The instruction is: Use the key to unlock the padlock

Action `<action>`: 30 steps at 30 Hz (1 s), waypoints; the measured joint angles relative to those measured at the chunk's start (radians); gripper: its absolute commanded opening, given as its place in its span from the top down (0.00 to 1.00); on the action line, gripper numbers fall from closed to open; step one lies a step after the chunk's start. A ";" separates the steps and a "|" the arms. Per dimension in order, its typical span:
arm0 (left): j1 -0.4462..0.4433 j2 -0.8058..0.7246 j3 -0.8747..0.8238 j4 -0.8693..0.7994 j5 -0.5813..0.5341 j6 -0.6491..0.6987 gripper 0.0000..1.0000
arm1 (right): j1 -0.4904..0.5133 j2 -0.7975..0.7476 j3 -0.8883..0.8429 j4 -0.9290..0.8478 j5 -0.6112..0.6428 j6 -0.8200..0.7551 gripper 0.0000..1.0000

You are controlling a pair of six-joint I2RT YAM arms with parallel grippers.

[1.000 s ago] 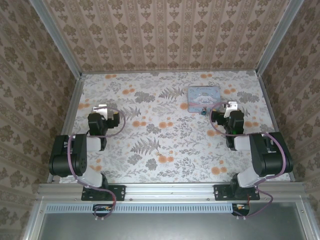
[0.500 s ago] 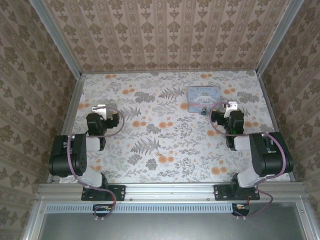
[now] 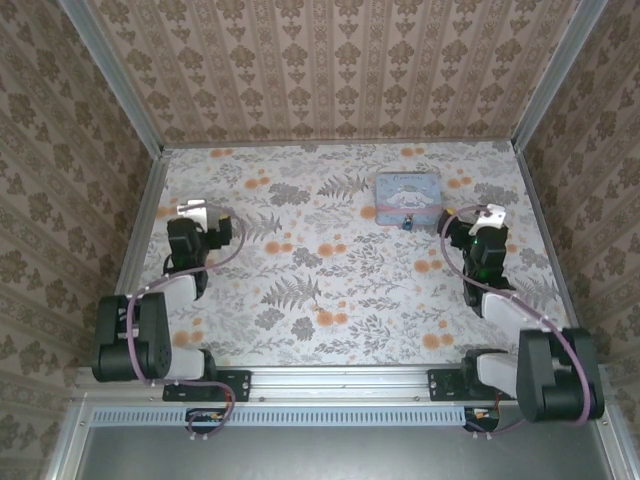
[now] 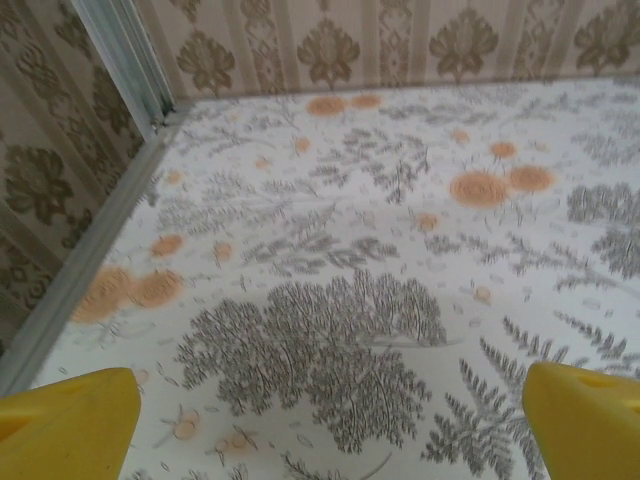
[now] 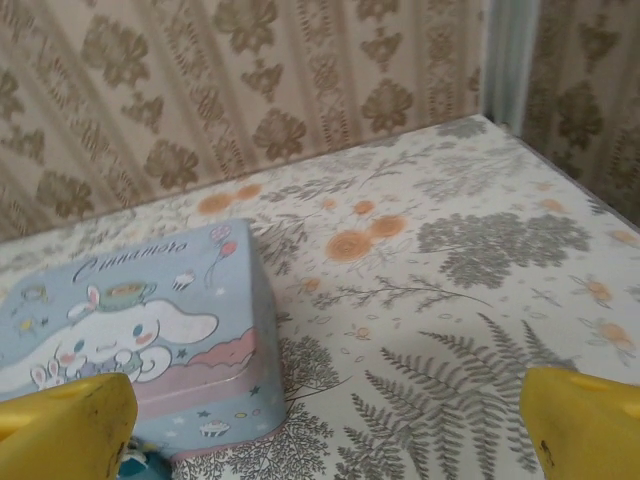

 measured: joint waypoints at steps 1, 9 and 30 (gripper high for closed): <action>-0.003 -0.020 0.021 -0.035 -0.006 -0.005 0.00 | -0.010 -0.020 0.008 -0.037 -0.003 0.021 0.00; -0.083 -0.087 0.291 -0.422 -0.037 -0.154 0.00 | -0.105 0.071 0.287 -0.375 -0.194 0.171 0.03; -0.441 0.455 0.855 -0.764 0.205 -0.394 0.00 | -0.088 0.769 0.913 -0.717 -0.516 0.358 0.23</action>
